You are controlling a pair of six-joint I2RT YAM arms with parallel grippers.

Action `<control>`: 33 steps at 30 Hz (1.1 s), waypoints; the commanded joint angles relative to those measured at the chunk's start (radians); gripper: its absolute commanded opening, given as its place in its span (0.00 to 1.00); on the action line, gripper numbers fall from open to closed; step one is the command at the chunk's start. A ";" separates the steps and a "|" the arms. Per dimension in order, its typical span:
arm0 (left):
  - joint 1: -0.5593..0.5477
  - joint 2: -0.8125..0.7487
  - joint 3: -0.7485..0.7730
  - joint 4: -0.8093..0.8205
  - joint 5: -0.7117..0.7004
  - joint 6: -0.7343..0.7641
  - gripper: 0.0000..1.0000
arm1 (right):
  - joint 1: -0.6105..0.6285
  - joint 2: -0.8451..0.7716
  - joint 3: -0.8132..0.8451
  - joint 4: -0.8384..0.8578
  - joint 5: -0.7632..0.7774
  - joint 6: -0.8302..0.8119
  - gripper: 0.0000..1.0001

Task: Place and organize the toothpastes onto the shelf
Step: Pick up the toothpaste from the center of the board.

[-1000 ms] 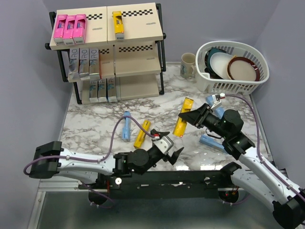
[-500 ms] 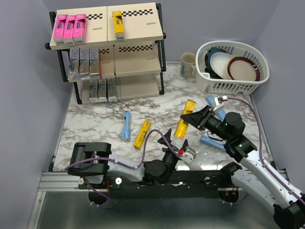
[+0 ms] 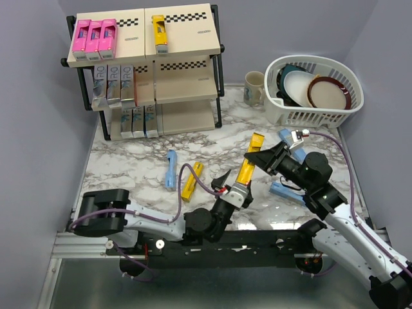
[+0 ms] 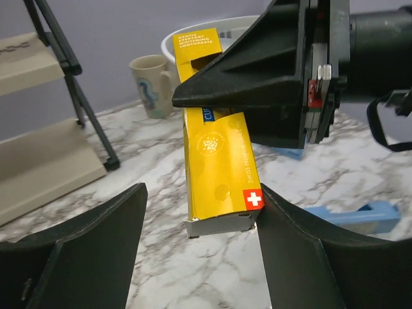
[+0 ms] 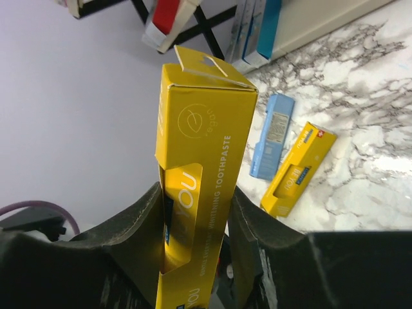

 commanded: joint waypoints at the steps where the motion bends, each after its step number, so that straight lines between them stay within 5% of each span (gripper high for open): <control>1: 0.065 -0.121 -0.012 -0.172 0.095 -0.374 0.76 | -0.004 -0.019 -0.007 -0.014 0.020 -0.011 0.36; 11: 0.065 -0.070 0.004 -0.138 0.097 -0.284 0.70 | -0.004 -0.015 -0.009 -0.008 0.020 -0.010 0.37; 18: 0.065 -0.036 0.022 -0.069 0.083 -0.178 0.47 | -0.004 -0.010 -0.004 -0.019 0.022 -0.022 0.42; 27: 0.065 -0.079 0.024 -0.124 0.083 -0.170 0.24 | -0.004 -0.033 0.009 -0.068 0.065 -0.063 0.67; 33: 0.070 -0.151 0.019 -0.233 0.101 -0.213 0.20 | -0.004 -0.051 0.048 -0.120 0.089 -0.115 0.83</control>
